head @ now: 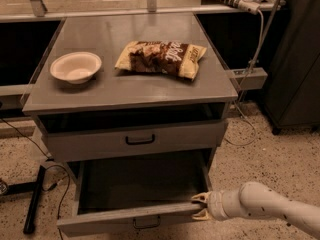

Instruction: Open middle drawer

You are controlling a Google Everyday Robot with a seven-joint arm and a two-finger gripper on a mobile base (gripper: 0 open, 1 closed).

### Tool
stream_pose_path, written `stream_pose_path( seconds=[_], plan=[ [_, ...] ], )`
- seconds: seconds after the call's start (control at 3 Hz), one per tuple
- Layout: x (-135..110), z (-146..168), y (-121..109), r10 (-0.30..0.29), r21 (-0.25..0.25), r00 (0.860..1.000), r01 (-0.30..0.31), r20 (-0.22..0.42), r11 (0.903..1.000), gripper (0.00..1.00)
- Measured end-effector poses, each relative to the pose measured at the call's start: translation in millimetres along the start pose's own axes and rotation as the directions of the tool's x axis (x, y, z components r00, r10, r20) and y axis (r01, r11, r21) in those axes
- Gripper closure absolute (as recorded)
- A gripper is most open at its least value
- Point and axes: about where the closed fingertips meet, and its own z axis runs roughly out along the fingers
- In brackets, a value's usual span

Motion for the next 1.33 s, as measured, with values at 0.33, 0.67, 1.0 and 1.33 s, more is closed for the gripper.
stream_pose_path(
  seconds=[0.33,0.67,1.0,1.33],
  plan=[
    [-0.9,-1.3,-0.4,0.0,0.0,1.0,0.0,0.0,1.0,1.0],
    [5.9,-5.8,21.6,0.004,-0.01,1.0,-0.004,0.007,0.9999,1.0],
    [2.8,-9.8,20.5,0.004,-0.01,1.0,-0.004,0.007,0.9999,0.81],
    [2.8,-9.6,20.5,0.005,-0.011,1.0,-0.005,0.007,0.9999,0.58]
  ],
)
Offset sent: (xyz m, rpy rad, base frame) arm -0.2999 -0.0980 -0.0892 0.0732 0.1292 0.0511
